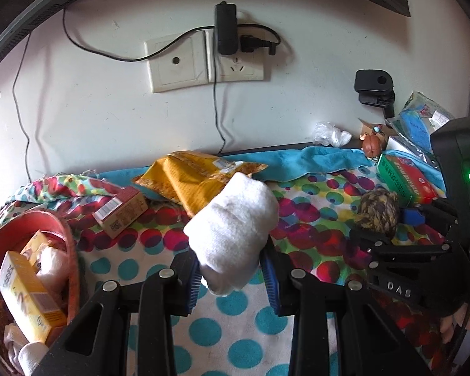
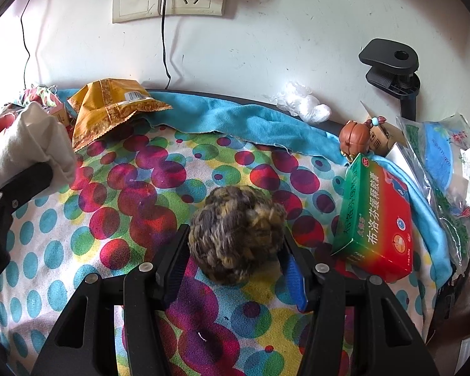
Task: Organize objects
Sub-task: 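Drop the white sock into the tray with the left gripper while the right holds the yarn ball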
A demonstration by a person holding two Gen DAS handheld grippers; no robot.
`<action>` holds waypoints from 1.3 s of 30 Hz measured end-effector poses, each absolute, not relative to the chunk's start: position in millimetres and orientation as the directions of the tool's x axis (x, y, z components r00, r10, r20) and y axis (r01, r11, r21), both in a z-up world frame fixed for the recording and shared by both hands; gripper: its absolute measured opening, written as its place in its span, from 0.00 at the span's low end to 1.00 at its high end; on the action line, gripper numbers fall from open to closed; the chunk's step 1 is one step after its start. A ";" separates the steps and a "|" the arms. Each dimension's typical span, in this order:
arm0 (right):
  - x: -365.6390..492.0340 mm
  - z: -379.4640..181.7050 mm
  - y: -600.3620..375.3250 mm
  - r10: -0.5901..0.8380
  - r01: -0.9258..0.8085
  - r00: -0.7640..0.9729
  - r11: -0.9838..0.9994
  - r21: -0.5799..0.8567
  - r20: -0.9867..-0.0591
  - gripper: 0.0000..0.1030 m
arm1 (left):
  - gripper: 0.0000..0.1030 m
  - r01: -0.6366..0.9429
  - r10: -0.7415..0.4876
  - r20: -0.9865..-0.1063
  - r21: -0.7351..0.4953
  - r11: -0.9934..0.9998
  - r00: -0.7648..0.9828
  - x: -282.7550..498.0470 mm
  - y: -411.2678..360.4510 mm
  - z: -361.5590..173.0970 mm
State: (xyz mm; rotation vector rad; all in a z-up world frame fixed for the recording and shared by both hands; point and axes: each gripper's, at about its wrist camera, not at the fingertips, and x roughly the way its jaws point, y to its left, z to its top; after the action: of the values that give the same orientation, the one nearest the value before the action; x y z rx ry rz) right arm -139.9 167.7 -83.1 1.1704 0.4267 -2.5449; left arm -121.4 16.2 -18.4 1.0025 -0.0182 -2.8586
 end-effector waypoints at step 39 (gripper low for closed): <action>-139.0 -84.1 163.4 -0.131 0.392 -0.632 -0.904 -0.170 -0.764 0.51 | 0.33 0.509 -0.346 -0.759 0.023 -0.860 -0.551 8.2 -188.8 -3.5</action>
State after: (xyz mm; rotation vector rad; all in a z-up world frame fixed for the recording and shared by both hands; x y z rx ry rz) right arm -139.0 163.4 -84.1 1.1601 0.4667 -2.5571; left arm 8.2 -188.8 -3.5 1.1076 0.2737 -2.3893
